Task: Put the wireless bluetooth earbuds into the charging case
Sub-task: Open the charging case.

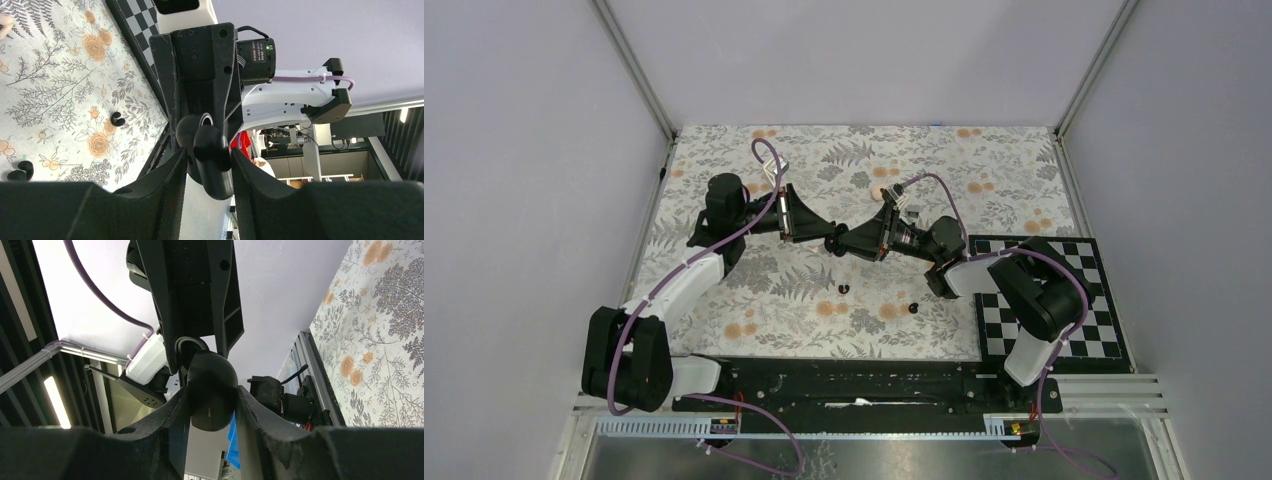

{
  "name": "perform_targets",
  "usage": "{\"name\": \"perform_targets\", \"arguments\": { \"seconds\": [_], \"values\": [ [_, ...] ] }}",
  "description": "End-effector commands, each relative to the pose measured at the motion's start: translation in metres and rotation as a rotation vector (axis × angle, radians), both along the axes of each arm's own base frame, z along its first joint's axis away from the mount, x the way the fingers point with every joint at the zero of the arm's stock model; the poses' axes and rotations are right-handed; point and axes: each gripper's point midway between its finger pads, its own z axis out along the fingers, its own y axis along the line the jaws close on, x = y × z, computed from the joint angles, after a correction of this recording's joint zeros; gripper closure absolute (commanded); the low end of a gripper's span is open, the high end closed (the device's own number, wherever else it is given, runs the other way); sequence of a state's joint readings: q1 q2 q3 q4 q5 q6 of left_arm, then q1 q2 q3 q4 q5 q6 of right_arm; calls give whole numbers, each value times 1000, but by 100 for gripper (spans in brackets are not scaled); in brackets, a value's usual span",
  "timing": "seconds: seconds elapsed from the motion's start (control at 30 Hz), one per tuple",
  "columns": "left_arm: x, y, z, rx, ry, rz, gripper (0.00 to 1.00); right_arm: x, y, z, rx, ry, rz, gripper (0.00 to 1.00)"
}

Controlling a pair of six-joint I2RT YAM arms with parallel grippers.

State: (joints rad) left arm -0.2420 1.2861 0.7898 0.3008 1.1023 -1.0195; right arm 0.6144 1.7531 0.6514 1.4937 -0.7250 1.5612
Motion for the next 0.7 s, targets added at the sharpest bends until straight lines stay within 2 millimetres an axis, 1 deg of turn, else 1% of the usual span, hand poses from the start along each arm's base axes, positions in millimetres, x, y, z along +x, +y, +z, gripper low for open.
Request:
{"name": "perform_targets", "arguments": {
  "seconds": [0.0,0.4,0.5,0.57,0.67],
  "values": [
    [-1,1,6,-9,-52,-19,61,-6,-4,35,106,-155,7,100],
    [-8,0,7,-18,-56,-60,59,-6,-4,35,106,-152,6,100],
    [-10,-1,9,-24,-58,-71,55,-6,-4,34,105,-152,4,100],
    [-12,-2,9,-24,-61,-78,55,-5,-4,33,104,-148,3,100],
    [-13,-3,7,-23,-57,-84,58,-6,-4,33,105,-148,3,100]
  ]
}}
